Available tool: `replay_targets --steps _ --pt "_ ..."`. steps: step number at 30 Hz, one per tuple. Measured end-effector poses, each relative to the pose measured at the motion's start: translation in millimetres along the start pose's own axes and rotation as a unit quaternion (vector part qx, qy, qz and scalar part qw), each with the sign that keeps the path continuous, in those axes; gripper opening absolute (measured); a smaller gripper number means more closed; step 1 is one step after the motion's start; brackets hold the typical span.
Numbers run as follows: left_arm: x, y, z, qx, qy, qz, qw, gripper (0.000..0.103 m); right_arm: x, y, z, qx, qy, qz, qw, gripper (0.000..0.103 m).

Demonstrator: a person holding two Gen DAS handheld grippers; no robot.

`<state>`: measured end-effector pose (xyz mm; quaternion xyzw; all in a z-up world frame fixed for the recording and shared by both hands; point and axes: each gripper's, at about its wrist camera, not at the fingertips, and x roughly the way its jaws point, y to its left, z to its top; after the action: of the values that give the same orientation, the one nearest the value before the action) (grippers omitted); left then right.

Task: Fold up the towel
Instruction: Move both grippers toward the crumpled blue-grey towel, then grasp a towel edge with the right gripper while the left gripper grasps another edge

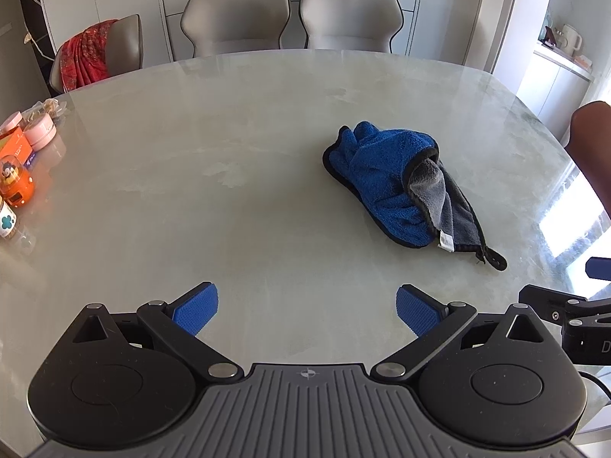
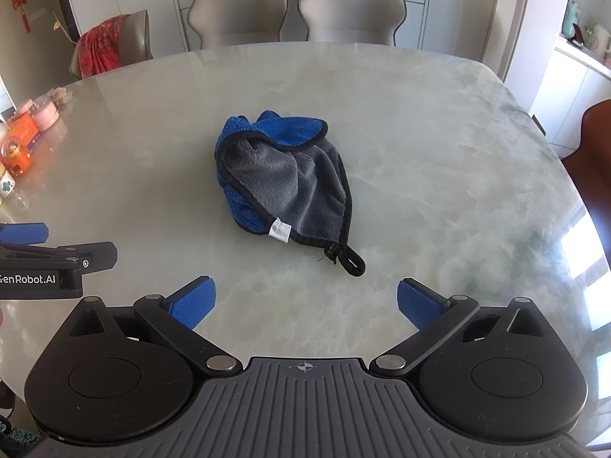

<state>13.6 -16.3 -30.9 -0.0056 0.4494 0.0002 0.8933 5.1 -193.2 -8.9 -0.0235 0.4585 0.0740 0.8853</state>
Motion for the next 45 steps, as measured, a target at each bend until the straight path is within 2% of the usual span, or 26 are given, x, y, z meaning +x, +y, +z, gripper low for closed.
replay_targets --steps 2,4,17,24,28,31,35,39,41,45 --pt "1 0 1 0.000 0.002 0.001 1.0000 0.102 -1 -1 -2 0.000 0.001 -0.001 1.000 0.103" --pt "1 -2 1 0.001 0.004 0.001 1.0000 0.102 10 3 17 -0.001 0.009 -0.001 1.000 0.103" --pt "11 -5 16 -0.001 0.018 0.003 0.9998 0.102 25 0 25 0.001 0.022 0.002 1.000 0.103" --pt "20 -1 27 -0.005 0.030 0.002 0.9995 0.102 40 -6 40 0.021 0.027 0.022 0.999 0.103" --pt "24 1 34 -0.001 0.029 0.000 0.9996 0.102 44 -18 44 0.047 0.016 0.052 0.997 0.102" --pt "31 0 45 0.009 0.026 -0.003 0.9996 0.102 48 -26 49 0.059 0.011 0.069 0.996 0.102" --pt "32 -2 57 0.032 0.018 -0.026 0.9990 0.102 53 -36 55 0.075 0.003 0.091 0.993 0.102" --pt "33 -4 73 0.057 0.006 -0.025 0.9980 0.102 58 -46 61 0.091 -0.004 0.114 0.989 0.102" --pt "33 -4 80 0.069 0.002 -0.026 0.9973 0.102 61 -52 64 0.099 -0.008 0.125 0.987 0.100" --pt "34 -3 91 0.083 -0.003 -0.021 0.9963 0.102 70 -61 75 0.120 -0.017 0.149 0.981 0.082"
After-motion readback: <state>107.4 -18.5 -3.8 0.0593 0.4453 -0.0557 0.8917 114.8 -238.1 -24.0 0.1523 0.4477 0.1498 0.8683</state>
